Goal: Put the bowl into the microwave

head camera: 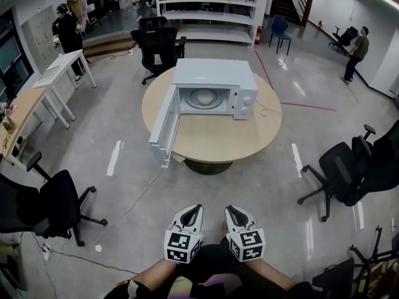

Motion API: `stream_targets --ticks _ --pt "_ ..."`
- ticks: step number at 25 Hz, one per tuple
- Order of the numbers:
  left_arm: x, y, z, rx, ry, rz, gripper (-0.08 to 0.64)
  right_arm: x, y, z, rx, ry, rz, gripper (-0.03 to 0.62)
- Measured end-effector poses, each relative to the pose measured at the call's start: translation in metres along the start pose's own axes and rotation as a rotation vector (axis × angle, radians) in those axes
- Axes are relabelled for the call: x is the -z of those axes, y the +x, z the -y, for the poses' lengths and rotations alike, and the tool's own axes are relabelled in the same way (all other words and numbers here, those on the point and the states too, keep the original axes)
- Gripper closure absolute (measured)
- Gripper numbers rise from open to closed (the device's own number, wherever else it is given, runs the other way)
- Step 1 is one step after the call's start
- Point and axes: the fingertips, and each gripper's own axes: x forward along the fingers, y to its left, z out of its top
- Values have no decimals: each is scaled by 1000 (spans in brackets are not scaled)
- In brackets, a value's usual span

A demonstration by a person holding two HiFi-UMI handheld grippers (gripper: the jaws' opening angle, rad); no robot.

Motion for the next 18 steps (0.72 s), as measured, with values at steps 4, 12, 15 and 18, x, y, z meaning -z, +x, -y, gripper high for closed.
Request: stream_targets --ticks 4,12,15,18 --pt "1 1 4 11 17 -8 512 2 -4 3 10 13 7 574" --pt "17 -4 -13 -23 17 -47 512 12 9 -11 -25 34 6 577" --pt "23 -6 -22 -46 9 -60 512 17 18 -15 -44 42 -7 577" --pt "28 -8 -27 -60 1 -70 512 18 25 -19 -59 39 -14 577"
